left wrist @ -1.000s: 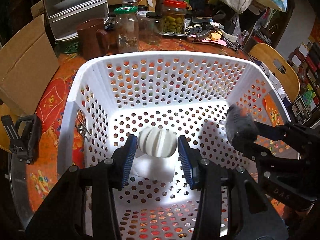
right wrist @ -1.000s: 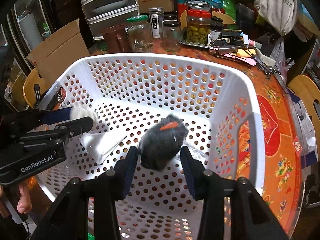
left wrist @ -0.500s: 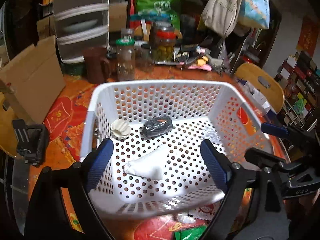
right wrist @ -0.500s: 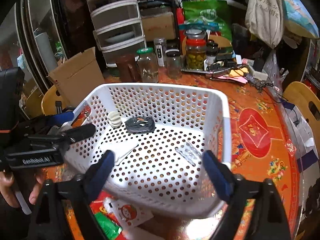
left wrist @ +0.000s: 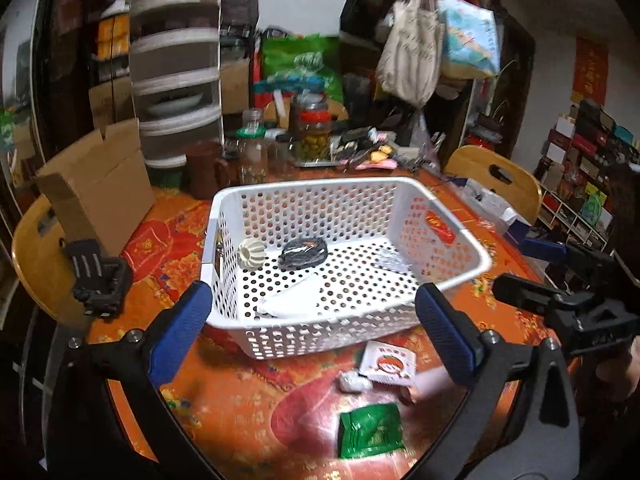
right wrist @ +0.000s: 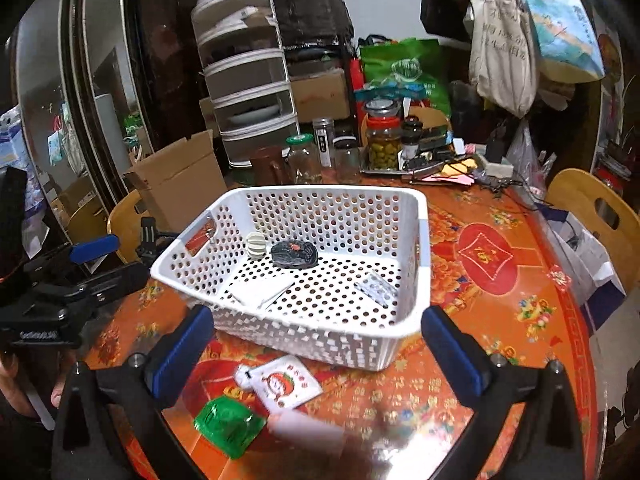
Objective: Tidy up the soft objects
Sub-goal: 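Withdraw both tools from the basket toward the remaining items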
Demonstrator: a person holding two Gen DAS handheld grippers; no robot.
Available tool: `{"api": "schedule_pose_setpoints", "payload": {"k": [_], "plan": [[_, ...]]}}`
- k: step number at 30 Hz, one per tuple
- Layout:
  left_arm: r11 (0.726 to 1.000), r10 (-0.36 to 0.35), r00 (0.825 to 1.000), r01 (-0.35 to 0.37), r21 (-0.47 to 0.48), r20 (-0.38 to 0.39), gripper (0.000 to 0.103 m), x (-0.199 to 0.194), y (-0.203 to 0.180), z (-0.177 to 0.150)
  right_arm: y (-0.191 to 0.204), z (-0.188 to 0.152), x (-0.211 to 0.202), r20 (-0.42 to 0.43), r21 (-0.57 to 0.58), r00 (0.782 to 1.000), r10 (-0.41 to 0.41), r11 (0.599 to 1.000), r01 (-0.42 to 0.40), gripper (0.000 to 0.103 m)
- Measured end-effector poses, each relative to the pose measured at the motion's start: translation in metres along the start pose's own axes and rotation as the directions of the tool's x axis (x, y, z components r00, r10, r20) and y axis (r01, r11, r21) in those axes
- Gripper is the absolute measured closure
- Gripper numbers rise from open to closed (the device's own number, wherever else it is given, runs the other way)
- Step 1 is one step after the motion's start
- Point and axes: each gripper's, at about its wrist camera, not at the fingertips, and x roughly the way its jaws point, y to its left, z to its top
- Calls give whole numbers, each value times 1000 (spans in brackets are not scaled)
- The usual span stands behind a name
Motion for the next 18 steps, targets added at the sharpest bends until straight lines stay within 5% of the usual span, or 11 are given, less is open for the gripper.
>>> {"api": "schedule_pose_setpoints", "payload": {"k": [9,18], "plan": [[1000,8,997,-7,-5,83,0,-75,-16,-45,16,-45,-54,77,12,997,-6,1000,5,0],[1000,14,998,-13,-8,65,0,-91,-30,-88,30,-78,-75,101,17,995,3,1000,-5,0]]}}
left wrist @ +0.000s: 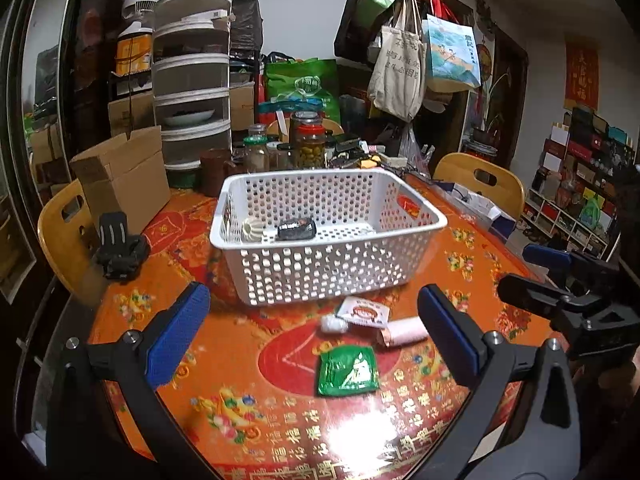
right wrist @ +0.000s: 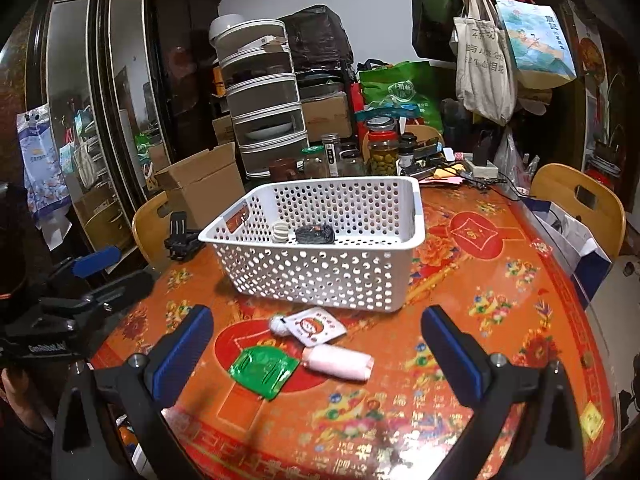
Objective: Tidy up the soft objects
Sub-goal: 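Withdraw both tools from the basket toward the remaining items, then grasp the green packet with the left tool while the right tool grasps the pink rolled towel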
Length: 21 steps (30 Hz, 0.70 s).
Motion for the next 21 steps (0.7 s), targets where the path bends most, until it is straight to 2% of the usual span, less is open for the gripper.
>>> {"api": "schedule_pose_setpoints", "payload": {"k": [4,10,17,21], "plan": [[1000,7,1000,-7,-8,-28,0,11,-3,-17,0,-13,-5,5,19,1000,2,1000,-2,0],[1000,13,995,-15,-18,-101,0,50,0,-44,-7,-32,-1,2,43,1000,-12,999,12,0],[1000,3,980,-7,-19,-200,0,98,-8,-83,-19,-49,18,-28,82,1000,-9,997,11,0],[1000,-1,972,-1,-10,-234,0,122,-16,-95,-24,-57,32,-56,98,998,-4,995,10,0]]}}
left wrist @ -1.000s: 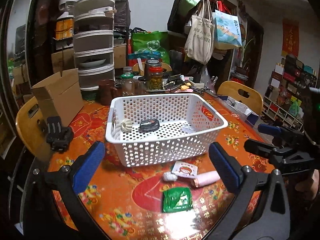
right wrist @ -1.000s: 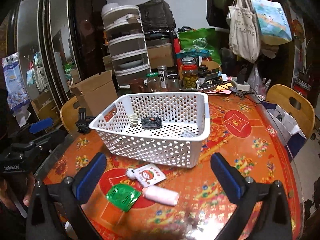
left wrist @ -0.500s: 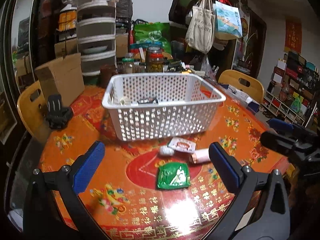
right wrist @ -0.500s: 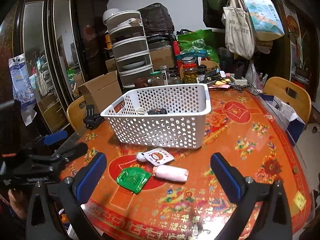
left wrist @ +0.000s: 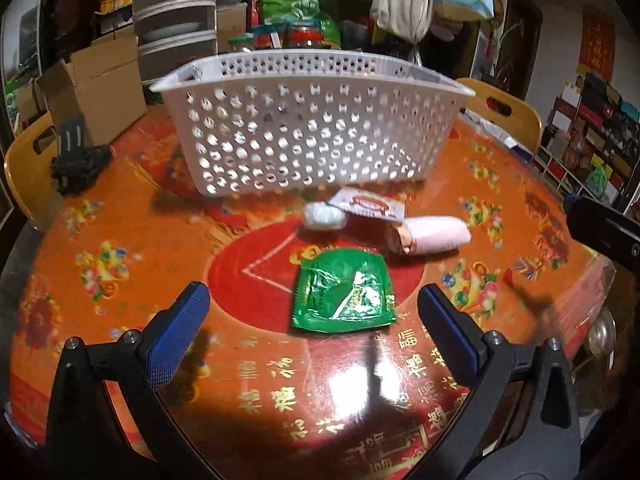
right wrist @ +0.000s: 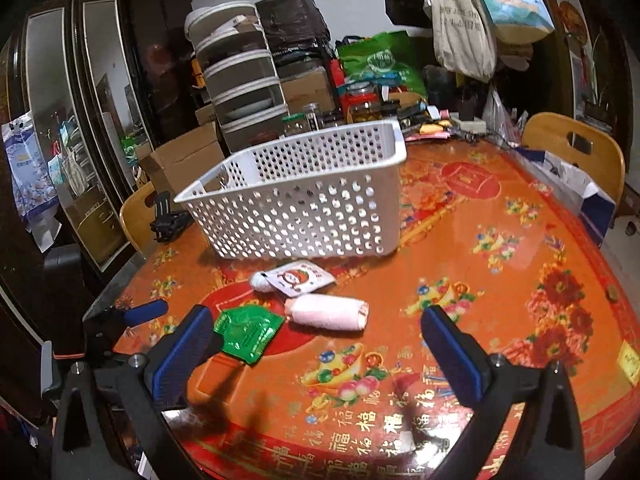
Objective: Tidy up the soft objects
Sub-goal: 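Grasp the green packet with the left tool while the right tool grasps the pink rolled towel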
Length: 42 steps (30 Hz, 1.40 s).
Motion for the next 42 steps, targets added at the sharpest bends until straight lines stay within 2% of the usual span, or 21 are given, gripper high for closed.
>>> {"api": "schedule_pose_setpoints", "payload": {"k": [16,18,20,25,29,32,34,42], "plan": [[999,33,996,-31,29,-83,0,41,-12,-3,-13,-18,55,-108,18,994,-29,999,31,0],[999,39,995,-36,39,-91,1,43,-13,-3,-11,-19,62,-123,11,992,-39,999,40,2],[998,44,993,-39,48,-106,10,46,-13,-3,-7,-19,70,-132,0,990,-46,999,46,3],[999,21,994,-17,36,-108,22,48,-8,-3,2,-14,85,-150,-9,988,-40,999,39,4],[1000,22,994,-20,22,-107,29,44,4,-4,12,-10,97,-169,-50,983,-65,997,57,4],[1000,29,994,-27,12,-101,29,43,14,-4,18,-8,106,-185,-71,979,-88,995,76,5],[1000,29,995,-28,7,-97,29,41,18,-5,20,-6,112,-200,-82,974,-109,992,94,12],[1000,27,996,-26,9,-90,29,38,17,-8,16,-5,125,-233,-79,960,-157,987,142,26]]}}
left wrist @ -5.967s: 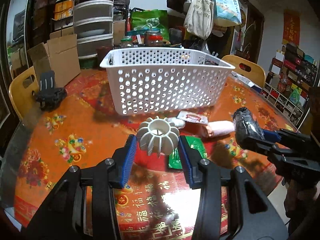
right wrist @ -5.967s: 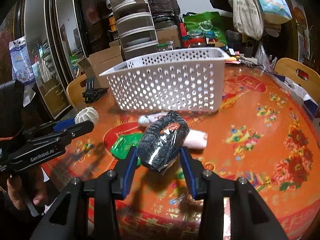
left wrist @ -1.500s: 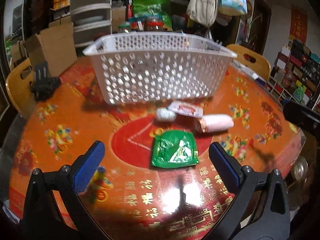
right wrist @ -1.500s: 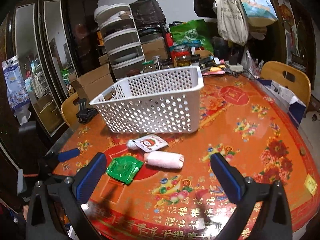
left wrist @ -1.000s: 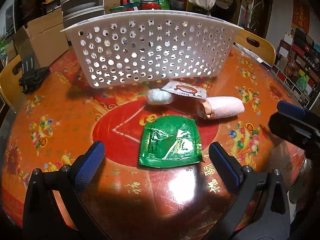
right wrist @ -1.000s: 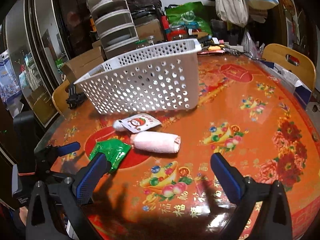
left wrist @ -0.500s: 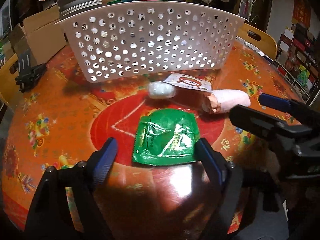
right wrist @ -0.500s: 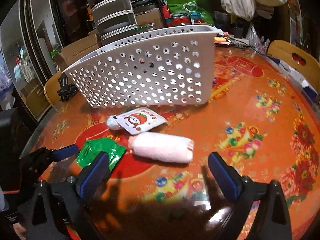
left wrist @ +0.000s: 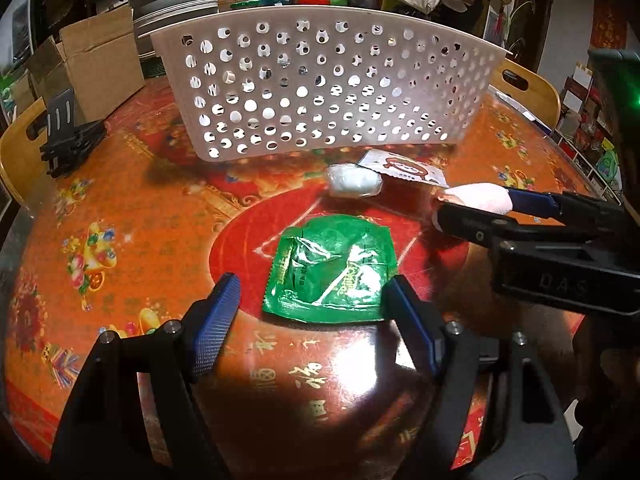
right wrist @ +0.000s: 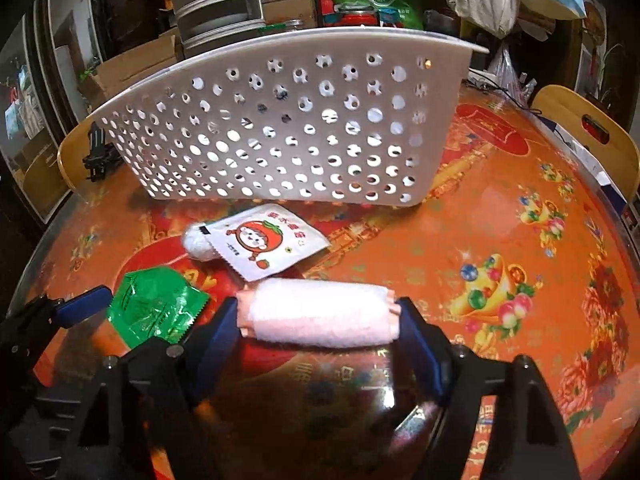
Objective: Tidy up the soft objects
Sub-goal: 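Grasp the green packet with the left tool while the right tool grasps the pink rolled towel, then lift the green packet with the left tool while the right tool lifts the pink towel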
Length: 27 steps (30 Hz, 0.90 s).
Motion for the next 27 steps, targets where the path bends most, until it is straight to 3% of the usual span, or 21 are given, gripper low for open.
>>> {"api": "schedule_pose_setpoints", "payload": {"k": [7,13,19,24,25,27], "plan": [[1000,-14,1000,14,-14,9,30,0,1,-1,-1,-3,-5,26,-1,1000,12,1000,-12,29],[998,-48,998,50,-37,47,56,-6,7,-4,-3,-7,-20,102,7,994,41,999,-42,29],[999,-35,998,35,-16,44,57,-6,4,-4,-11,-7,-26,133,26,989,72,997,-76,29],[1000,-26,999,27,-8,32,55,-4,2,-2,-13,-10,-28,147,36,985,92,994,-98,29],[1000,-25,999,25,-7,30,50,-4,3,-2,-13,-10,-29,150,36,984,96,994,-102,29],[999,-40,999,40,-9,4,26,-1,4,-1,-14,-10,-30,154,36,983,102,993,-109,29]]}}
